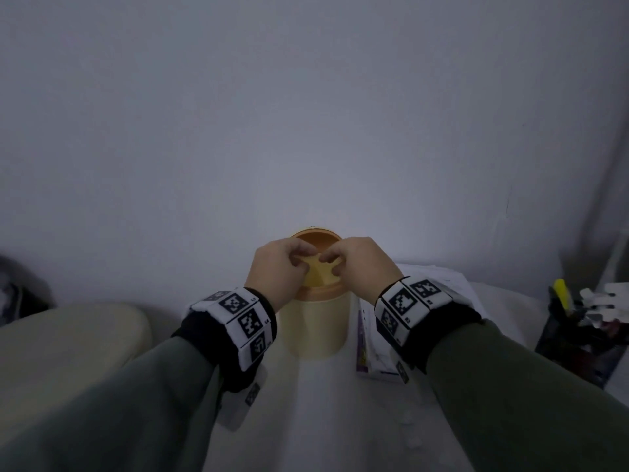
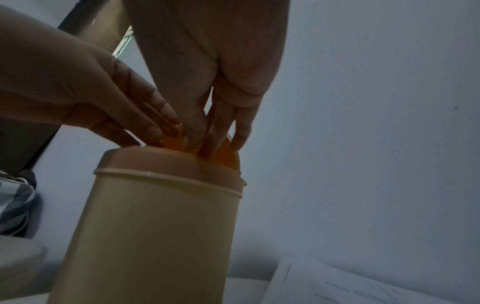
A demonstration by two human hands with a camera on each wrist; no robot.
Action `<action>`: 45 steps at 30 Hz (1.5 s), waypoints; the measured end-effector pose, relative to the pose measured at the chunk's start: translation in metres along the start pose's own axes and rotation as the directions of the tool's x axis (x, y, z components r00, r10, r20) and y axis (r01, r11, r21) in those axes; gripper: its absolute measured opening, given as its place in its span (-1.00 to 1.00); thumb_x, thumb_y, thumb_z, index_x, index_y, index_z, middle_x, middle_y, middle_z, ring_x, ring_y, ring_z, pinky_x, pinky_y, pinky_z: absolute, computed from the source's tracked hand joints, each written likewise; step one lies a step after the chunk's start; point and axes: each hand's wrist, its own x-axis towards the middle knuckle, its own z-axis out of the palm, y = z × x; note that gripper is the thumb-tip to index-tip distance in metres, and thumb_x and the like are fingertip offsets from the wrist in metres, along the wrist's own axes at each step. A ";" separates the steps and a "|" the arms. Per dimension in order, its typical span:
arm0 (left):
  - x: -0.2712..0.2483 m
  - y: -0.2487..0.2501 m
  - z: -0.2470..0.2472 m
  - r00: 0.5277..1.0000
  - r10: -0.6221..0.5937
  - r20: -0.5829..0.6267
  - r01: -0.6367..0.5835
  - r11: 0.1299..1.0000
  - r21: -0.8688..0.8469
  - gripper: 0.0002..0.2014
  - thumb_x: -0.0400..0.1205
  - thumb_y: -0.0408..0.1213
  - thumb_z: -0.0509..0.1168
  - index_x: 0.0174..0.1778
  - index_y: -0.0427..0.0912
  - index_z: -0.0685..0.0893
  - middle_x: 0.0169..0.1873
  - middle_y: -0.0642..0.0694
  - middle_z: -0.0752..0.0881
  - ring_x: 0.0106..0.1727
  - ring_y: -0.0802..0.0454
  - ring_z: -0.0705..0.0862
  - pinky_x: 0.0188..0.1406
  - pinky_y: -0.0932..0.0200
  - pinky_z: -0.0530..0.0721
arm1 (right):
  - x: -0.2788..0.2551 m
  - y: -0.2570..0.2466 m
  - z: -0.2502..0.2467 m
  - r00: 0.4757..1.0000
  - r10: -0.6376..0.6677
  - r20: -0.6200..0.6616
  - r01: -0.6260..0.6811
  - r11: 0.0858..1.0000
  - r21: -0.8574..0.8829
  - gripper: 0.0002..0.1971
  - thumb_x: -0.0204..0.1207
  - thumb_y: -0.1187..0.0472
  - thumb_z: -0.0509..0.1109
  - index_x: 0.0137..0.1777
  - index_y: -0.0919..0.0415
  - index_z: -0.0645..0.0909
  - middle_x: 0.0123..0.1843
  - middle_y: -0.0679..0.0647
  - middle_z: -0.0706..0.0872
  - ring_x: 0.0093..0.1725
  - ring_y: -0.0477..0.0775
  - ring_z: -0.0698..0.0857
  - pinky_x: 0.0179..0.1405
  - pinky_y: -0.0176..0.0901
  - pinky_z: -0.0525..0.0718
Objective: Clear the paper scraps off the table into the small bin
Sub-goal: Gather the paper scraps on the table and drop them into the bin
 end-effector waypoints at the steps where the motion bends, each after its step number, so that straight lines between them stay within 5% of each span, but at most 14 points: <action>1: -0.003 0.002 -0.001 1.000 0.014 -0.004 -0.014 1.000 -0.002 -0.76 0.54 -0.43 0.33 0.00 -0.03 0.76 -0.13 0.15 0.69 -0.10 0.19 0.64 -0.13 0.45 0.54 | -0.002 -0.001 -0.003 0.999 -0.007 -0.041 0.008 1.000 0.030 -0.69 0.50 0.41 0.37 0.22 0.19 0.72 0.24 0.09 0.74 0.16 -0.01 0.70 0.04 -0.42 0.51; 5: -0.026 0.023 0.001 0.993 0.119 0.012 -0.118 0.992 -0.045 -0.85 0.53 -0.35 0.38 -0.12 0.01 0.75 -0.19 0.19 0.71 -0.28 0.30 0.59 -0.36 0.65 0.47 | -0.030 -0.001 -0.023 0.994 -0.030 -0.102 0.034 0.998 0.043 -0.86 0.42 0.33 0.47 -0.06 0.22 0.80 -0.07 0.05 0.76 -0.38 -0.32 0.51 -0.39 -0.72 0.45; 10: -0.075 0.050 0.022 0.956 0.234 0.176 -0.223 0.971 -0.082 -0.90 0.55 -0.20 0.38 -0.07 -0.06 0.76 -0.19 0.08 0.75 -0.28 0.13 0.64 -0.20 0.26 0.61 | -0.090 0.015 -0.045 0.996 0.084 -0.001 -0.084 0.992 -0.092 -0.83 0.41 0.13 0.52 -0.02 0.13 0.79 -0.04 0.04 0.81 -0.26 -0.18 0.61 -0.31 -0.51 0.49; 12: -0.093 0.058 0.033 0.892 0.215 0.398 -0.244 0.969 0.025 -0.80 0.57 -0.12 0.36 0.06 -0.05 0.73 -0.07 0.08 0.74 -0.22 0.16 0.62 -0.15 0.25 0.54 | -0.117 0.023 -0.051 0.970 0.208 0.126 -0.179 0.961 -0.209 -0.72 0.42 0.00 0.52 0.07 0.09 0.77 0.04 0.01 0.79 -0.14 -0.10 0.63 -0.13 -0.31 0.58; 14: -0.110 0.063 0.043 0.767 0.089 0.635 -0.280 0.938 0.206 -0.63 0.57 0.01 0.34 0.27 -0.01 0.63 0.18 0.03 0.68 0.01 0.09 0.63 0.00 0.24 0.53 | -0.144 0.034 -0.055 0.913 0.322 0.250 -0.227 0.912 -0.342 -0.63 0.46 -0.06 0.47 0.16 0.14 0.75 0.13 0.02 0.78 -0.04 -0.03 0.68 -0.04 -0.22 0.61; 17: -0.130 0.067 0.060 0.631 -0.065 0.773 -0.319 0.886 0.335 -0.48 0.60 0.10 0.26 0.47 0.01 0.46 0.48 -0.05 0.47 0.43 -0.06 0.49 0.34 0.13 0.45 | -0.181 0.055 -0.057 0.807 0.464 0.365 -0.272 0.841 -0.468 -0.54 0.53 -0.08 0.38 0.26 0.25 0.69 0.27 0.15 0.75 0.20 0.17 0.73 0.20 -0.03 0.69; 22: -0.153 0.074 0.083 0.577 -0.181 0.796 -0.322 0.846 0.426 -0.44 0.70 0.08 0.08 0.62 -0.01 0.25 0.62 -0.06 0.28 0.60 -0.06 0.31 0.54 0.09 0.28 | -0.245 0.074 -0.057 0.714 0.565 0.413 -0.256 0.760 -0.598 -0.51 0.66 -0.01 0.19 0.50 0.24 0.45 0.49 0.13 0.53 0.44 0.16 0.54 0.45 -0.07 0.48; 28: -0.182 0.091 0.091 0.516 -0.225 0.827 -0.350 0.826 0.443 -0.48 0.73 0.02 0.03 0.62 -0.04 0.28 0.61 -0.08 0.30 0.60 -0.09 0.30 0.56 0.10 0.25 | -0.282 0.087 -0.040 0.644 0.569 0.512 -0.174 0.761 -0.625 -0.66 0.66 0.13 0.15 0.31 0.27 0.58 0.34 0.18 0.64 0.29 0.21 0.64 0.25 -0.03 0.58; 34: -0.220 0.116 0.076 0.396 -0.125 0.910 -0.497 0.804 0.327 -0.58 0.73 -0.03 0.06 0.46 -0.09 0.51 0.47 -0.10 0.52 0.45 -0.08 0.48 0.45 0.13 0.35 | -0.293 0.060 -0.046 0.676 0.488 0.552 -0.096 0.801 -0.591 -0.62 0.67 0.14 0.16 0.43 0.22 0.52 0.42 0.13 0.60 0.35 0.15 0.60 0.28 -0.11 0.53; 38: -0.229 0.125 0.060 0.455 -0.081 0.887 -0.503 0.798 0.331 -0.52 0.70 0.05 0.11 0.54 0.02 0.41 0.51 -0.03 0.47 0.48 -0.01 0.47 0.43 0.19 0.36 | -0.294 0.041 -0.068 0.724 0.454 0.520 -0.154 0.840 -0.520 -0.49 0.61 0.02 0.30 0.54 0.11 0.43 0.47 0.03 0.57 0.40 0.08 0.58 0.38 -0.14 0.48; 41: -0.235 0.133 0.053 0.494 -0.021 0.869 -0.550 0.767 0.331 -0.39 0.61 0.18 0.17 0.56 0.03 0.34 0.53 -0.04 0.43 0.50 -0.03 0.43 0.47 0.12 0.35 | -0.296 0.044 -0.079 0.732 0.464 0.499 -0.266 0.869 -0.418 -0.55 0.53 0.07 0.42 0.42 0.06 0.57 0.26 0.02 0.75 0.15 -0.01 0.74 0.11 -0.20 0.67; 45: -0.263 0.144 0.053 0.414 0.080 0.907 -0.663 0.709 0.240 -0.07 0.38 0.38 0.29 0.62 0.05 0.19 0.61 -0.04 0.26 0.59 -0.07 0.31 0.57 -0.09 0.33 | -0.314 0.039 -0.086 0.632 0.545 0.551 -0.279 0.823 -0.494 -0.60 0.34 -0.02 0.58 0.16 0.07 0.71 -0.17 -0.06 0.80 -0.25 -0.14 0.73 -0.36 -0.34 0.64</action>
